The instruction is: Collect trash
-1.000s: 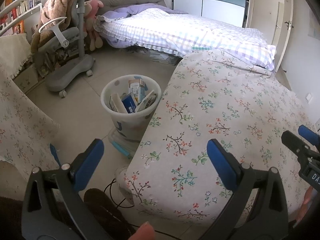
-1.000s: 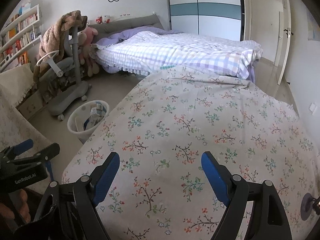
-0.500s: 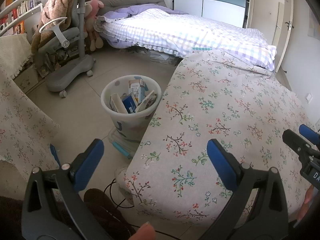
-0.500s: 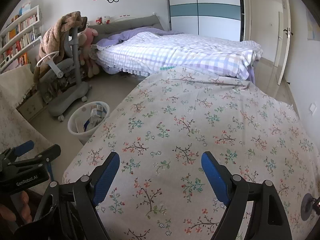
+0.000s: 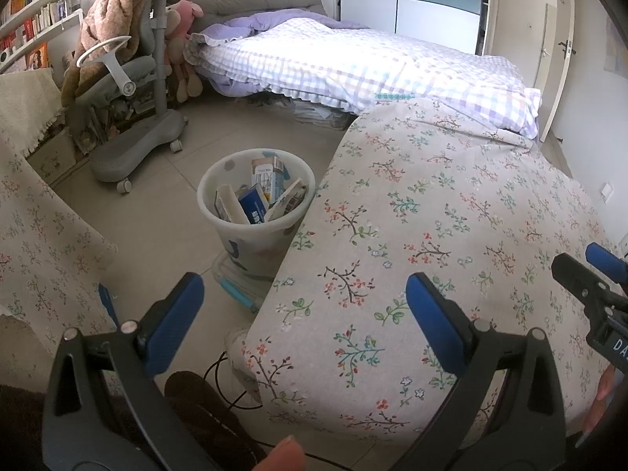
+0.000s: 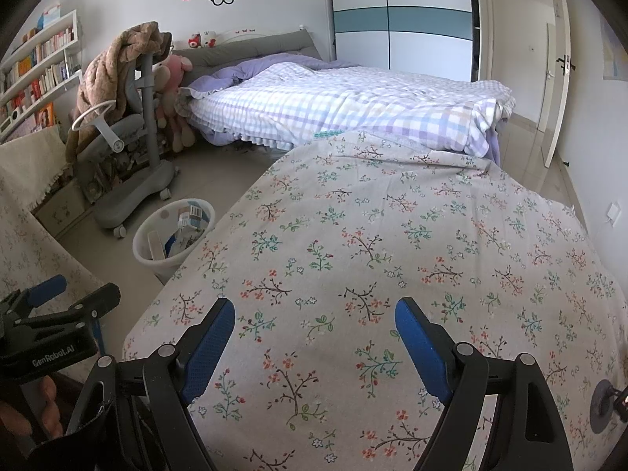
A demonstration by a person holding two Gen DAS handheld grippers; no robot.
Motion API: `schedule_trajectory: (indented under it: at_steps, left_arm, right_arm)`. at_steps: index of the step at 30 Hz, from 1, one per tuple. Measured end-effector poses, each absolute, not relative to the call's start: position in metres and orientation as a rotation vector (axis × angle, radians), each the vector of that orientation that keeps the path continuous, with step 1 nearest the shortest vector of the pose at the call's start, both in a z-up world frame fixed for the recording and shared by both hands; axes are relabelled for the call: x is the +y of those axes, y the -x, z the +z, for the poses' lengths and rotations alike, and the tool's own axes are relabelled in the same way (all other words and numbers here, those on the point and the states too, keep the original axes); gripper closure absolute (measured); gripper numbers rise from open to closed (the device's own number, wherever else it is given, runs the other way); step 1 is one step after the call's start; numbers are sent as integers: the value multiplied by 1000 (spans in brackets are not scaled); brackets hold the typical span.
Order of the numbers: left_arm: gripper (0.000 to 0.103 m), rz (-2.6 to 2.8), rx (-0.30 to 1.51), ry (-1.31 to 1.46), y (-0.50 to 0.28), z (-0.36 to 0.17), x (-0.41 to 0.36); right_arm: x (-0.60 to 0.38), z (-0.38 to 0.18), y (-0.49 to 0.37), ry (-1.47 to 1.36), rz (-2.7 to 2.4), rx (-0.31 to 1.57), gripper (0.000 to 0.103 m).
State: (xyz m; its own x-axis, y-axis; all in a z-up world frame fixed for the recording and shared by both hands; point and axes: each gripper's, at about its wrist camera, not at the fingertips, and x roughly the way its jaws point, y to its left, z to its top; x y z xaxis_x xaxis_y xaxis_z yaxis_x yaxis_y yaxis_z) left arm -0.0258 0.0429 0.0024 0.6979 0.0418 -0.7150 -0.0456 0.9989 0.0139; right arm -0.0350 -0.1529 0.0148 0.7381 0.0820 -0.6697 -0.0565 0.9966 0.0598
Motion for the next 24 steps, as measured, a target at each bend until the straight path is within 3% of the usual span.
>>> schedule_trajectory:
  at_steps: [24]
  left_arm:
    - [1,49,795,-6,25,1,40]
  right_arm:
    - [-160,4,24,-59,83,783,17]
